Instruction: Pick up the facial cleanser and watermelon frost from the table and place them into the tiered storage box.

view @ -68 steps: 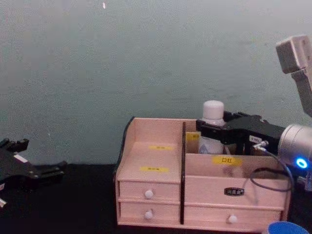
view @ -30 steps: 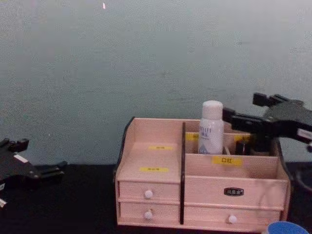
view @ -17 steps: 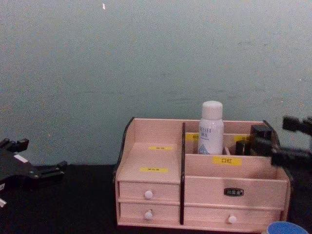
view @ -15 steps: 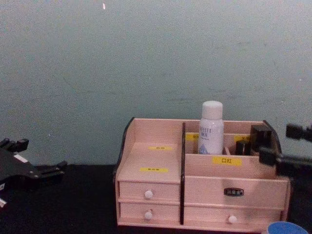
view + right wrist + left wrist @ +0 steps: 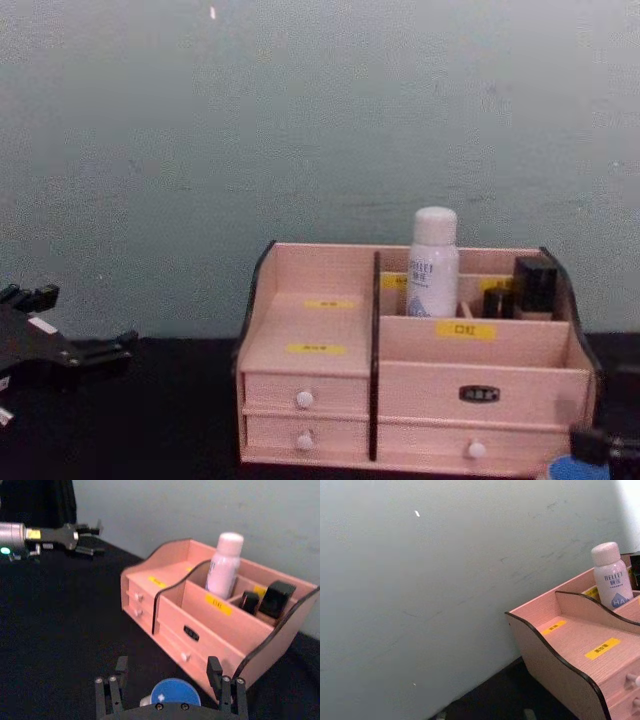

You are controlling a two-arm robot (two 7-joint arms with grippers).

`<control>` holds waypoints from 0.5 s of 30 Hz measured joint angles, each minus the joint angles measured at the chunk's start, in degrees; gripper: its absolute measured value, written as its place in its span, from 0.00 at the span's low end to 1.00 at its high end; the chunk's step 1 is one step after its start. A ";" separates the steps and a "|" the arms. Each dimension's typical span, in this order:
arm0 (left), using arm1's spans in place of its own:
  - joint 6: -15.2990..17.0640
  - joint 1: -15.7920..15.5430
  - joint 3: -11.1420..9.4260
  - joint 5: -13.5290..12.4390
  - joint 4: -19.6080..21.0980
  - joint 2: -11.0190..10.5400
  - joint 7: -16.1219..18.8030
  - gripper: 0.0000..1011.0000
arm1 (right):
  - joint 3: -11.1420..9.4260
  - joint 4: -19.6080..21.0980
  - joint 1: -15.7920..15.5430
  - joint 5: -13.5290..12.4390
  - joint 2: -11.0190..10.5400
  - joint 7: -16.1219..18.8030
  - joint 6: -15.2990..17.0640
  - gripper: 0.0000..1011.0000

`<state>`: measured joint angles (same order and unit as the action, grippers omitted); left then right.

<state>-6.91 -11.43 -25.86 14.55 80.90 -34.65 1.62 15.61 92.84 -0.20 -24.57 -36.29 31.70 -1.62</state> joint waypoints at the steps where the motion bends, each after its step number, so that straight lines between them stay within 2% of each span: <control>1: 0.00 0.00 0.00 0.00 0.00 0.00 0.00 0.99 | 0.14 -0.15 0.02 0.00 -0.10 0.00 0.16 0.99; 15: 0.00 0.00 0.00 0.00 0.00 0.00 0.00 0.99 | 2.45 -2.94 1.63 0.51 -0.67 -0.01 2.58 0.99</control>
<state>-6.91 -11.43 -25.86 14.55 80.90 -34.64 1.62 18.06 89.90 1.43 -24.06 -36.96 31.69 0.96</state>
